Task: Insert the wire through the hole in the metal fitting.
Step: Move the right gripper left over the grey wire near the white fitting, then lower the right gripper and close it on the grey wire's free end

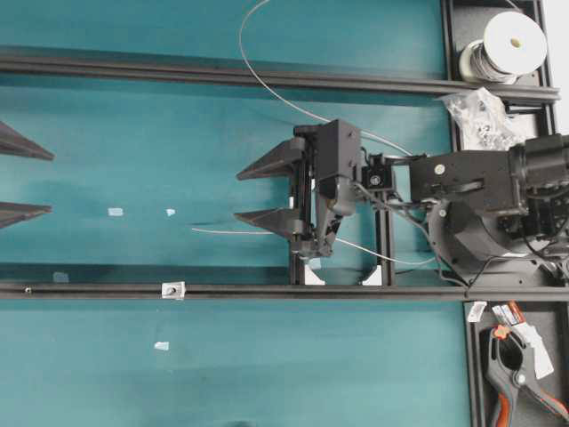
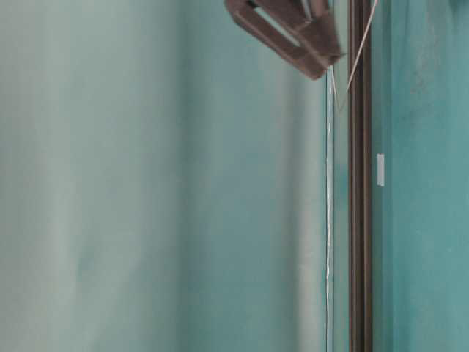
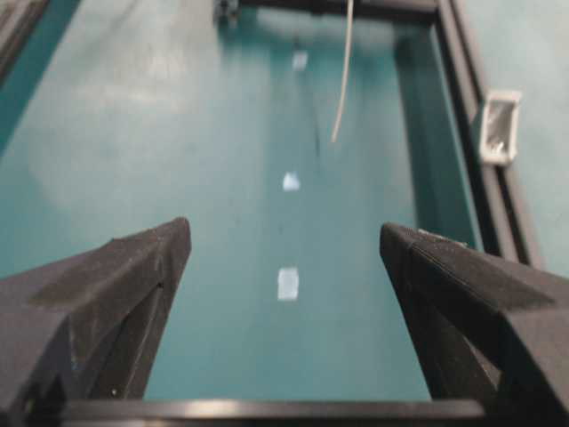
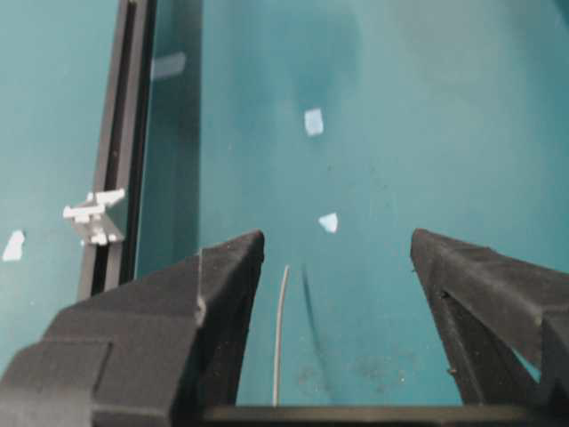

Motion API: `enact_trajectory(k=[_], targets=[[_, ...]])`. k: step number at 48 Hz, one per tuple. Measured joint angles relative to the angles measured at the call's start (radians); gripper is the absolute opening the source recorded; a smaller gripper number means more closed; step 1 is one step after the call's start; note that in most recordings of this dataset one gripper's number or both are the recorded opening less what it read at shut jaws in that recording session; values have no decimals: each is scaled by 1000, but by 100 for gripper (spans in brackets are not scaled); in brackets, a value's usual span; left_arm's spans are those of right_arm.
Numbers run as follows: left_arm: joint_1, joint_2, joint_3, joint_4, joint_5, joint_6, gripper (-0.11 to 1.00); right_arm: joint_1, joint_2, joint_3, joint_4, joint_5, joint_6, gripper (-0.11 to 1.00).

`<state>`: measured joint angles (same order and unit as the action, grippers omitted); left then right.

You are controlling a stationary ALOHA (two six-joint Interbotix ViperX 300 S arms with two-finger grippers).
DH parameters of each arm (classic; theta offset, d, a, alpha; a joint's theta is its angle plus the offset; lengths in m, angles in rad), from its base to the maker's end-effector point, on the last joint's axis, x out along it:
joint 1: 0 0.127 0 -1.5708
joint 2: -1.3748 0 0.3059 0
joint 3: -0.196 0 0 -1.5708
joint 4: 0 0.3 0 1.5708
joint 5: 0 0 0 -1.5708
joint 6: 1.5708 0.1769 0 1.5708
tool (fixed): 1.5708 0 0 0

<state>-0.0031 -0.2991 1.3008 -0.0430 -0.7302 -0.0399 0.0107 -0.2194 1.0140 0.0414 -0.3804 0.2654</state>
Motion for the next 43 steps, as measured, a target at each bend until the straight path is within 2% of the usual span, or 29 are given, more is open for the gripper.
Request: enact_trajectory(k=[10, 20, 27, 43], targets=[[0, 143, -43, 0, -44, 0, 72, 18, 43, 0, 20, -17, 2, 78], [2, 222, -80, 0, -77, 2, 72, 41, 69, 0, 35, -17, 0, 78], [3, 232, -84, 0, -97, 5, 72, 51, 87, 0, 54, -18, 2, 78], [5, 232, -78, 2, -101, 5, 72, 67, 153, 0, 57, -18, 2, 78]])
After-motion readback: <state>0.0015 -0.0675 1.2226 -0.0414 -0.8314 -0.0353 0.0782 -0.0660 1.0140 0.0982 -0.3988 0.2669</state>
